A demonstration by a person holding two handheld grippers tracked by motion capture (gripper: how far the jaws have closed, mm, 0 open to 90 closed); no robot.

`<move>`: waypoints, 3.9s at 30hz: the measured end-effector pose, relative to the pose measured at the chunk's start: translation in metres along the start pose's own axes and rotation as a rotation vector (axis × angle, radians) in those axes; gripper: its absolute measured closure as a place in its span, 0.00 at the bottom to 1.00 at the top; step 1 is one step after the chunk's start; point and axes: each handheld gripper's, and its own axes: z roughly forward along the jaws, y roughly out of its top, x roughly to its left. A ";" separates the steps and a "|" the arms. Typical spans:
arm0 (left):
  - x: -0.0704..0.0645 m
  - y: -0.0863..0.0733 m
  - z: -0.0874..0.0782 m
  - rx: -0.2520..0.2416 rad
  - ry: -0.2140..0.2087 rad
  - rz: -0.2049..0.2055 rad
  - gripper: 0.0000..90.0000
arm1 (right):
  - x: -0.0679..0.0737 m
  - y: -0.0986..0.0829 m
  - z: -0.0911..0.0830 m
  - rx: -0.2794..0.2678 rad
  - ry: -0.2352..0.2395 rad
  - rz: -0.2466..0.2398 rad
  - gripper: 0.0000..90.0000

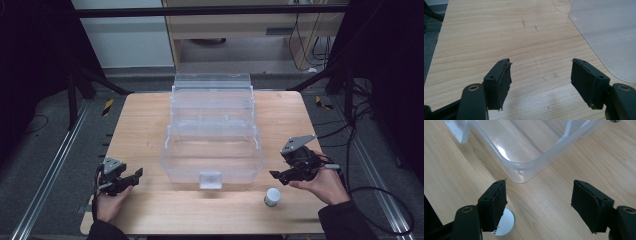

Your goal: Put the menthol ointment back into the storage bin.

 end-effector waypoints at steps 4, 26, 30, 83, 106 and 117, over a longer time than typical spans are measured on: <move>0.000 0.000 0.000 -0.001 0.000 -0.001 0.36 | 0.006 0.002 0.001 0.030 0.022 -0.022 0.32; 0.001 0.000 0.000 0.002 -0.001 -0.001 0.35 | 0.025 0.001 0.019 0.223 0.111 -0.136 0.30; 0.001 0.000 0.000 0.003 -0.001 0.000 0.35 | 0.026 -0.003 0.023 0.245 0.120 -0.142 0.30; 0.000 0.000 0.001 0.006 0.000 0.005 0.35 | 0.036 -0.013 0.068 0.472 0.197 -0.234 0.54; 0.000 0.001 0.002 0.019 0.002 0.010 0.35 | 0.030 -0.009 0.054 0.439 0.201 -0.196 0.56; 0.000 0.001 0.001 0.015 -0.001 0.012 0.35 | 0.024 0.006 0.031 0.366 0.185 -0.129 0.56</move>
